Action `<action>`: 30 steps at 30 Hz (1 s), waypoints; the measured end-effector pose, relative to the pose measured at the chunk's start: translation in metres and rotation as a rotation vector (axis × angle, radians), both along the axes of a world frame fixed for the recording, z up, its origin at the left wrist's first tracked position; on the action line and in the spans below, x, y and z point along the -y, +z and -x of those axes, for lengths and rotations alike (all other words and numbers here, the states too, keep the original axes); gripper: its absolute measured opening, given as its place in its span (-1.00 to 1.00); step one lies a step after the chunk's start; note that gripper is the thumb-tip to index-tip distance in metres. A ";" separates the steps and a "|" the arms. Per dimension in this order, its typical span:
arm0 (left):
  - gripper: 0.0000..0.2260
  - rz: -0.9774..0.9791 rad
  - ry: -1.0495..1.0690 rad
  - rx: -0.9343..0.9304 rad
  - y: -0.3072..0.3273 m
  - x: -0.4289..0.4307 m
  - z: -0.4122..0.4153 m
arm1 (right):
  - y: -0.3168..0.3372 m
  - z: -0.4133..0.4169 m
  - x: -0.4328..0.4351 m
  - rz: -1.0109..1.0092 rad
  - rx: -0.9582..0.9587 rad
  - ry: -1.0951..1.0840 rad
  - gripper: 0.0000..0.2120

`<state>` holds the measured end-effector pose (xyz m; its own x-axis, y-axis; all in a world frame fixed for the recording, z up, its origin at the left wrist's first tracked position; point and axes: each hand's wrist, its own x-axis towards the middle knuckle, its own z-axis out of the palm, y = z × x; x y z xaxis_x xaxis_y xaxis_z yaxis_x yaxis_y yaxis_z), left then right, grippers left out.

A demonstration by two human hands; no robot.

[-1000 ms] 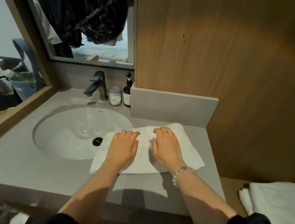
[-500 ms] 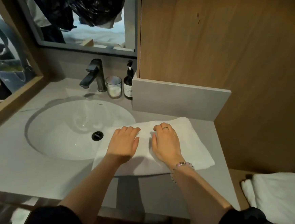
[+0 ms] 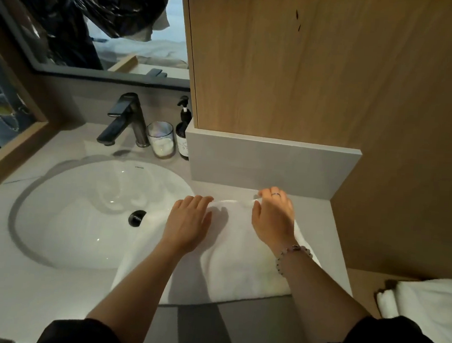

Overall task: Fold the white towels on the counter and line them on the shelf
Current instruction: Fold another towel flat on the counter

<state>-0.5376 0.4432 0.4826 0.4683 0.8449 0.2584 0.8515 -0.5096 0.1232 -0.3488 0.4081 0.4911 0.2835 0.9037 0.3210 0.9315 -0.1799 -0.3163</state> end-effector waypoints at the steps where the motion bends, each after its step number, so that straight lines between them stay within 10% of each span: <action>1: -0.65 0.003 0.003 -0.001 -0.002 -0.001 -0.001 | 0.000 -0.002 -0.002 0.006 0.004 -0.018 -0.89; 11: -0.65 0.026 -0.033 0.006 0.007 -0.033 -0.011 | -0.006 -0.023 -0.003 0.236 -0.166 -0.387 -0.54; 19: -0.50 0.128 -0.071 0.117 0.007 -0.039 -0.030 | -0.007 -0.034 -0.010 0.094 -0.837 -0.388 -0.82; 30: -0.69 0.319 -0.113 0.446 0.025 -0.033 -0.068 | 0.013 -0.031 0.004 -0.187 -1.001 -0.189 -0.90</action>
<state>-0.4696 0.4757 0.5075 0.4645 0.8645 0.1922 0.6241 -0.4735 0.6215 -0.3182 0.4038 0.5040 0.6296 0.7769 -0.0091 0.1884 -0.1640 -0.9683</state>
